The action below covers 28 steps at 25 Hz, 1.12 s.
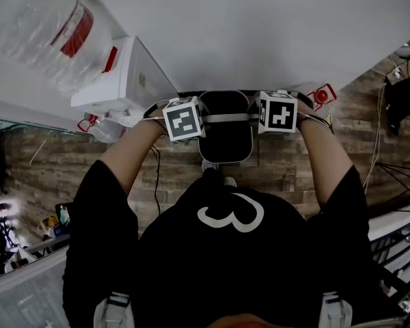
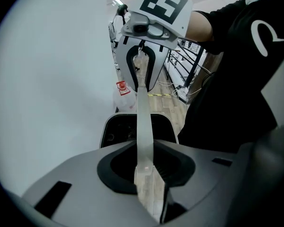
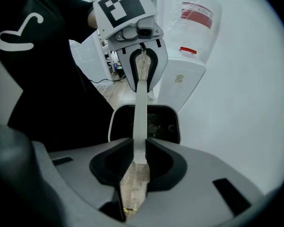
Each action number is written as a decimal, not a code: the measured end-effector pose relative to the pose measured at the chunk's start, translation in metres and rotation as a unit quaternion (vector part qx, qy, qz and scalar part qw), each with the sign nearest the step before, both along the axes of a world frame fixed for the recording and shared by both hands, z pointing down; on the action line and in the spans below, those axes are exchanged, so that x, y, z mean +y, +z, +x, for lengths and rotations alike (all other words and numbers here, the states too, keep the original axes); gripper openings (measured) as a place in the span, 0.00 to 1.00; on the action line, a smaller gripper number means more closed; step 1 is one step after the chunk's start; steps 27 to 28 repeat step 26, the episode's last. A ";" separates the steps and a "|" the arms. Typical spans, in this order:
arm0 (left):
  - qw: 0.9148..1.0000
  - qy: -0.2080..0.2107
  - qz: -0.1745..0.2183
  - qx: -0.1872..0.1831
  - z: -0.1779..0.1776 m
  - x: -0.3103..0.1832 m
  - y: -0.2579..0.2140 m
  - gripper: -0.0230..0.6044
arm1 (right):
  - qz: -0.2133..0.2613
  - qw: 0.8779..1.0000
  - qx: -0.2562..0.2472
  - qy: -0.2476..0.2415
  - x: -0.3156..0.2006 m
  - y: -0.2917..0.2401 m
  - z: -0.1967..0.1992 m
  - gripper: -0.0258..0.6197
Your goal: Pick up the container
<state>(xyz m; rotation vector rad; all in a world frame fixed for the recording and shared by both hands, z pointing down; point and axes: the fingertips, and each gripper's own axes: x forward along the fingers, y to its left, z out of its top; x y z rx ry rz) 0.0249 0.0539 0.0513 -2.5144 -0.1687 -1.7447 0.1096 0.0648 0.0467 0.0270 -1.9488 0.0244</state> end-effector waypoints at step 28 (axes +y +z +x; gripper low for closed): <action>1.000 0.012 0.000 -0.011 0.018 0.003 -0.006 0.19 | 0.000 1.000 0.003 -0.002 0.005 -0.009 0.019 0.18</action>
